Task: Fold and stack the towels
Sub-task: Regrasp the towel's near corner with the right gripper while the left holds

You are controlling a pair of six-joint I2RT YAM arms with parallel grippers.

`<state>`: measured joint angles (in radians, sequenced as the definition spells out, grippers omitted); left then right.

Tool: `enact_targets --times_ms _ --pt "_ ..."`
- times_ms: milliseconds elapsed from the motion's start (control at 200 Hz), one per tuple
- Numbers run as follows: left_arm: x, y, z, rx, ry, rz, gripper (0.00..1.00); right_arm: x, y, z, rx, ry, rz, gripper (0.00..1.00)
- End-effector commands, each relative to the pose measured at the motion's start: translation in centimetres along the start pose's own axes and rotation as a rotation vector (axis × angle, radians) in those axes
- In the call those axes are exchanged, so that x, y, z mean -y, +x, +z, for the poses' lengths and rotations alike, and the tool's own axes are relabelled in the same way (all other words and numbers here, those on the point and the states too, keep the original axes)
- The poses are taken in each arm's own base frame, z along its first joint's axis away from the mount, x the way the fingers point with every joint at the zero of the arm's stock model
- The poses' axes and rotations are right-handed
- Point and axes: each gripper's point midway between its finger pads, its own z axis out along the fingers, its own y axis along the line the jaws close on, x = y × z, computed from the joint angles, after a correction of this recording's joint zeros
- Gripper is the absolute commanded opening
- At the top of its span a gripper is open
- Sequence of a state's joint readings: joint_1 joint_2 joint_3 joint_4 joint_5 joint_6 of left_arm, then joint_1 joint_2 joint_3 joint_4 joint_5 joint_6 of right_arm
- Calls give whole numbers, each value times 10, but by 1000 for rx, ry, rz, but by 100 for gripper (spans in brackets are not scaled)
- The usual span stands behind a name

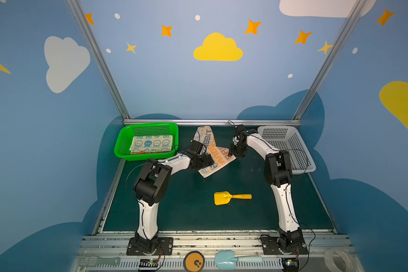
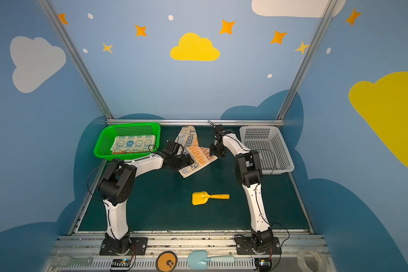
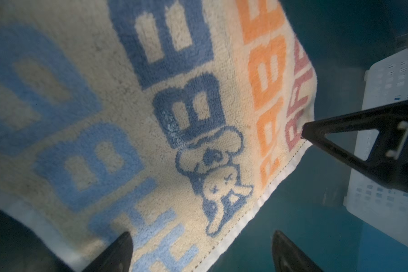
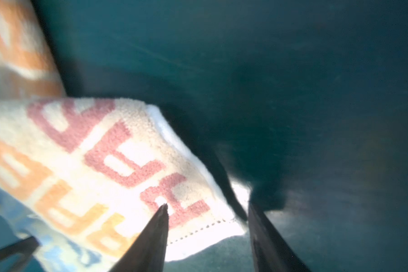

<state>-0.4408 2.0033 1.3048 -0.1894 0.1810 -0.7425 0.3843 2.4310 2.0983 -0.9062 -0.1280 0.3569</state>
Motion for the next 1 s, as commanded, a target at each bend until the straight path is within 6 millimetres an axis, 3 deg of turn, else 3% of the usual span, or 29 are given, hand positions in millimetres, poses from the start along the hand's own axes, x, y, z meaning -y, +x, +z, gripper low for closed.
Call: enact_targets --times_ms 0,220,531,761,861,996 --pt "-31 12 8 -50 -91 -18 93 14 50 30 -175 91 -46 46" --pt "-35 7 5 -41 -102 -20 95 14 71 32 -206 153 -90 33" --pt "-37 -1 -5 -15 -118 -10 100 10 92 40 -249 200 -124 0" --pt "-23 -13 -40 29 -144 100 100 -14 94 23 -231 112 -114 0" --pt "-19 -5 -55 15 -166 158 100 -25 91 14 -222 77 -109 0" --pt "-36 13 -66 -43 -257 194 100 -37 89 5 -208 37 -100 0"
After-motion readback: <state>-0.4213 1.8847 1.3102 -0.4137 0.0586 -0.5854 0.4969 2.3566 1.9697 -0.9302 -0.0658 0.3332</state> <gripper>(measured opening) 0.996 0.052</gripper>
